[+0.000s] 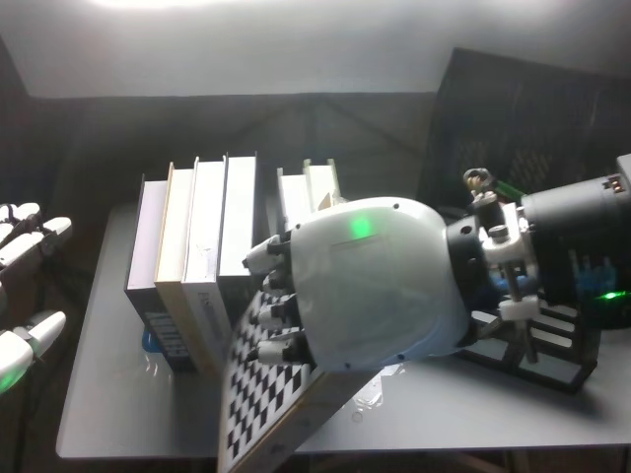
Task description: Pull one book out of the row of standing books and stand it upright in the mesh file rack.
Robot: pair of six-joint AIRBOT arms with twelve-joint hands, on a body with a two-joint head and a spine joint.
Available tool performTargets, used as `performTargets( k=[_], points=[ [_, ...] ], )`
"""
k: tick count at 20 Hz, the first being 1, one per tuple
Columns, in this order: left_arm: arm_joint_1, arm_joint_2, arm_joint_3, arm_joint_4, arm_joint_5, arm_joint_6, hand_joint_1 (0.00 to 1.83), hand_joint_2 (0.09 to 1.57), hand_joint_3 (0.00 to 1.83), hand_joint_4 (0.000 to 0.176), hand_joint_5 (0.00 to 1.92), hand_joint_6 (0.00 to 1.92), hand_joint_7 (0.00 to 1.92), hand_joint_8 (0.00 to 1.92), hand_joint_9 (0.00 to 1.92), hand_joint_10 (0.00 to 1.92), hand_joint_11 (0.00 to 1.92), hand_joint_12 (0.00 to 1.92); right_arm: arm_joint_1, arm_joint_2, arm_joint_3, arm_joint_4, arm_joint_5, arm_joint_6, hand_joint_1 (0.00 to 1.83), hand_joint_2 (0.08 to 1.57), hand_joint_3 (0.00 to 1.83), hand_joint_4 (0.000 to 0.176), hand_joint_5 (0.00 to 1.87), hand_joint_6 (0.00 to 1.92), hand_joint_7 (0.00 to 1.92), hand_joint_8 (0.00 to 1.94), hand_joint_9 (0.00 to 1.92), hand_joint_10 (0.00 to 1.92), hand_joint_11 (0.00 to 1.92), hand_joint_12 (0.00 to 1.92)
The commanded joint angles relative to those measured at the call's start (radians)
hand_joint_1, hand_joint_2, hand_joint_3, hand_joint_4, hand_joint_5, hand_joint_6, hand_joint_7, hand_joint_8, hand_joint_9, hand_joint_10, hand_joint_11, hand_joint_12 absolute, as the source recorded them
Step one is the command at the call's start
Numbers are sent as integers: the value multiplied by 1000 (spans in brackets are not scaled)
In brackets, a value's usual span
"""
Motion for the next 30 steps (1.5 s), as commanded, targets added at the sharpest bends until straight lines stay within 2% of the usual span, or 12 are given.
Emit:
performTargets(
  k=[1,3,6,7,8,14,18,19,20,22,24,30],
  points=[
    [-8,-7,10,3,-108,-2,495,1449,2,36,145,0,15,0,0,0,0,0,14,12,-5,24,23,10,1217,1226,0,0,665,1231,900,1388,851,1484,570,1741],
    [-23,-14,20,15,-89,-2,523,1453,1,22,147,1,9,0,0,0,0,0,22,36,-12,21,23,18,1229,1201,0,0,707,1188,947,1302,860,1409,550,1708],
    [-37,-22,33,31,-73,-2,511,1455,1,36,138,2,0,0,0,0,0,0,41,56,-16,7,24,37,1230,1199,0,0,710,1183,951,1296,861,1403,550,1705],
    [-43,-23,36,37,-68,-2,533,1451,0,33,147,5,3,1,0,0,0,0,45,61,-15,7,23,41,1230,1199,0,0,710,1183,951,1295,862,1402,550,1705],
    [-48,-25,39,42,-63,-2,506,1455,1,39,142,2,0,0,0,0,0,0,50,66,-14,7,23,53,1230,1199,0,0,711,1182,951,1294,862,1401,550,1705],
    [-93,-53,74,79,-11,-8,452,1468,5,26,135,2,0,0,0,0,0,0,82,115,-18,0,43,131,1231,1197,0,0,713,1179,953,1291,864,1397,551,1703],
    [-116,-63,90,99,14,-8,435,1469,3,31,132,1,0,0,0,0,0,0,122,150,-33,-3,50,135,1231,1197,0,0,714,1178,954,1290,865,1395,551,1702],
    [-122,-63,91,104,18,-8,406,1479,4,23,151,6,9,2,0,0,0,0,139,166,-41,-18,49,146,1231,1196,0,0,713,1178,954,1289,865,1394,551,1702],
    [-123,-63,92,106,19,-8,406,1479,4,23,151,6,9,2,0,0,0,0,143,172,-43,-29,49,159,1231,1196,0,0,713,1178,954,1289,865,1394,551,1702],
    [-130,-65,95,112,26,-8,401,1479,2,41,126,0,0,0,0,0,0,0,158,192,-45,-105,38,239,1231,1196,0,0,714,1177,954,1289,866,1393,552,1702],
    [-131,-66,95,113,29,-8,399,1481,2,43,114,0,0,0,0,0,0,0,162,206,-45,-172,36,308,1231,1196,0,0,714,1177,955,1288,866,1392,552,1702],
    [-130,-65,95,107,32,-8,406,1470,0,35,120,1,0,0,0,0,0,0,162,237,-42,-344,-45,450,1231,1196,0,0,715,1176,955,1288,867,1391,552,1701]
  ],
)
